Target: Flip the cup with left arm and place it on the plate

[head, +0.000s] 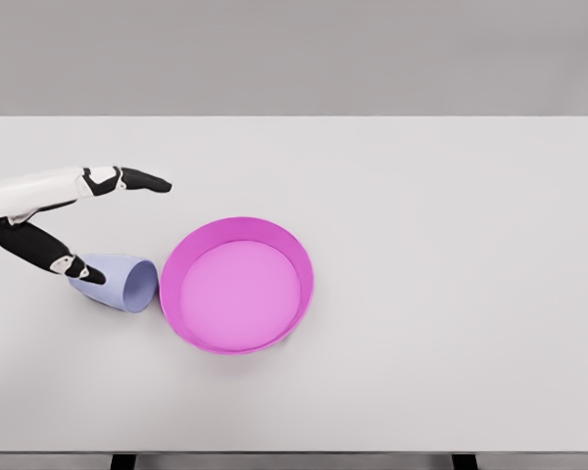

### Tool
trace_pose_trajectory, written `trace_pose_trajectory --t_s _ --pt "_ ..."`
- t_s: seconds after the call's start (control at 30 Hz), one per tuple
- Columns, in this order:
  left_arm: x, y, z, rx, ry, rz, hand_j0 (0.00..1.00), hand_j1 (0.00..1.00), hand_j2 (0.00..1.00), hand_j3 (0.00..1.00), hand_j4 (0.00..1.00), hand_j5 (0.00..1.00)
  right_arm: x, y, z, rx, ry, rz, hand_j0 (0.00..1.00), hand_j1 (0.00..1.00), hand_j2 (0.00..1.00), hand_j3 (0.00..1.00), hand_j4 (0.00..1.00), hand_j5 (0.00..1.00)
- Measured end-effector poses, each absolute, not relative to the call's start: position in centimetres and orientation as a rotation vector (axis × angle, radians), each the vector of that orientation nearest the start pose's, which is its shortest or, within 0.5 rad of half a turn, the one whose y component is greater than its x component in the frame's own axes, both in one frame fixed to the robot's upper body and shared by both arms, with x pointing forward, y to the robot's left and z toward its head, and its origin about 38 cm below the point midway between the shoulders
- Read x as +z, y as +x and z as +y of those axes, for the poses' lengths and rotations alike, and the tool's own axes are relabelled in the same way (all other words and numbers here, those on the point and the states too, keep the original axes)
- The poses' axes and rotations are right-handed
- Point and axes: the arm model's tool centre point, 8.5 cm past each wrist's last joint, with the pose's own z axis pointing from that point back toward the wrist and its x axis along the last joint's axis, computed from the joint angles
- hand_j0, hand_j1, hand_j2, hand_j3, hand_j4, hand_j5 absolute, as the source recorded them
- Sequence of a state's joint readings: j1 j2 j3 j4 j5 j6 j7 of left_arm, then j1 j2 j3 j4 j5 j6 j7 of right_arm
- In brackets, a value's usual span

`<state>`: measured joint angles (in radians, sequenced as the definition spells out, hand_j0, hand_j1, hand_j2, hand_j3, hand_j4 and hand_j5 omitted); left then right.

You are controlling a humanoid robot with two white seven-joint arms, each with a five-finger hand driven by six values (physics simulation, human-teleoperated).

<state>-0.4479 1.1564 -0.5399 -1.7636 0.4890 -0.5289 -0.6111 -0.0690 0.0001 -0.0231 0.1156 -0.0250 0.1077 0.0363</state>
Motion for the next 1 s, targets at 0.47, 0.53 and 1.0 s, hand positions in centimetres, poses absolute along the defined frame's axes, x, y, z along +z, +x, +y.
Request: trace_pose_trajectory --t_s 0.47,0.53,1.0 --pt "25.1 33.5 34.3 -1.667 -0.231 -1.523 1.0 1.0 1.0 1.0 1.0 1.0 -25.7 -1.5 -26.6 -0.066 -0.045 0.169 1.0 1.0 1.0 1.0 1.0 1.0" --pt "24.7 33.5 34.5 -1.674 -0.204 -1.482 1.0 1.0 1.0 1.0 1.0 1.0 -25.7 -1.5 -26.6 -0.066 -0.045 0.169 1.0 1.0 1.0 1.0 1.0 1.0" --pt "22.0 34.4 35.1 -1.582 -0.121 -1.325 1.0 1.0 1.0 1.0 1.0 1.0 -25.7 -1.5 -26.6 -0.066 -0.045 0.169 1.0 1.0 1.0 1.0 1.0 1.0"
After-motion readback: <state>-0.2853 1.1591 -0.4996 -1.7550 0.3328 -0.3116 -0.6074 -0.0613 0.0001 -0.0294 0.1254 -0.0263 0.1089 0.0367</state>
